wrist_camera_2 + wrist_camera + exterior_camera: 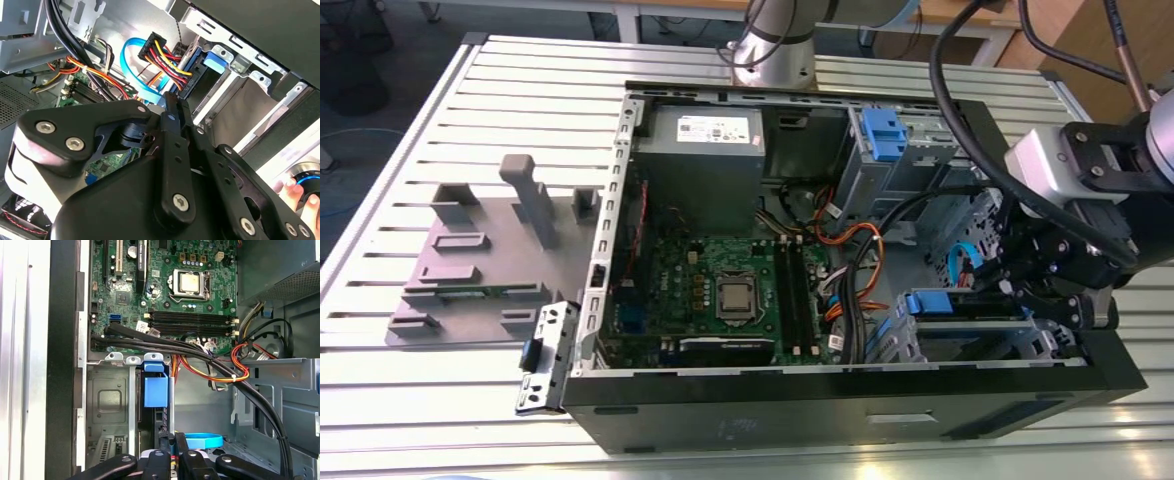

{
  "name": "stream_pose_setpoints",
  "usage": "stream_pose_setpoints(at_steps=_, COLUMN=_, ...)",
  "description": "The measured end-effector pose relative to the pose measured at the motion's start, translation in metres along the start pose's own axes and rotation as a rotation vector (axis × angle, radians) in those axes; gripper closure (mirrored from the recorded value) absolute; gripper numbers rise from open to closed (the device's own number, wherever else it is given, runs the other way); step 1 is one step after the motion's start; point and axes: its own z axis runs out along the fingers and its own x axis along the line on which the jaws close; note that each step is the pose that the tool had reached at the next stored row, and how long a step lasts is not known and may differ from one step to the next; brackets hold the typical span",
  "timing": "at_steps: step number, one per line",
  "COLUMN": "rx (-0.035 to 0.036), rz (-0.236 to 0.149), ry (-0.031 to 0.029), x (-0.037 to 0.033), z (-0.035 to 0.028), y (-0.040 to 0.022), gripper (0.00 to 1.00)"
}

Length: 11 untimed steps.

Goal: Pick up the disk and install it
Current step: 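Insert the second disk wire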

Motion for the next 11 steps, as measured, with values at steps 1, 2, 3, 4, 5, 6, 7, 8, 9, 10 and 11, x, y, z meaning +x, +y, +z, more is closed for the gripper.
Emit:
stream_pose_setpoints(at_steps=1, rx=0.0, rz=0.0, ry=0.0001, x=0.0, z=0.0, y=0.0, gripper=0.84)
stream_pose_setpoints(at_steps=2, rx=0.0, rz=0.0, ry=0.0, x=0.0001, z=0.0, y=0.0, gripper=0.84)
stream_pose_setpoints(at_steps=3, rx=0.0, rz=0.0, ry=0.0, x=0.0001, z=0.0, y=0.0, gripper=0.84)
stream_pose_setpoints(at_steps=4, rx=0.0, rz=0.0, ry=0.0001, x=0.0001, z=-0.0001, y=0.0, gripper=0.84)
stream_pose_setpoints(at_steps=5, rx=0.0, rz=0.0, ry=0.0, x=0.0002, z=0.0, y=0.0, gripper=0.84)
stream_pose_setpoints(at_steps=6, rx=0.0, rz=0.0, ry=0.0001, x=0.0002, z=0.0, y=0.0, gripper=0.84)
stream_pose_setpoints(at_steps=7, rx=0.0, rz=0.0, ry=0.0003, x=0.0003, z=0.0, y=0.0001, gripper=0.84)
stream_pose_setpoints(at_steps=8, rx=0.0, rz=0.0, ry=0.0011, x=0.0006, z=0.0, y=0.0001, gripper=0.84)
stream_pose_setpoints(at_steps=9, rx=0.0, rz=0.0, ry=0.0029, x=0.0009, z=-0.0001, y=0.0002, gripper=0.84)
stream_pose_setpoints(at_steps=10, rx=0.0, rz=0.0, ry=0.0041, x=0.0012, z=-0.0001, y=0.0003, gripper=0.84)
stream_pose_setpoints(at_steps=11, rx=0.0, rz=0.0, ry=0.0043, x=0.0015, z=0.0001, y=0.0004, gripper=0.84)
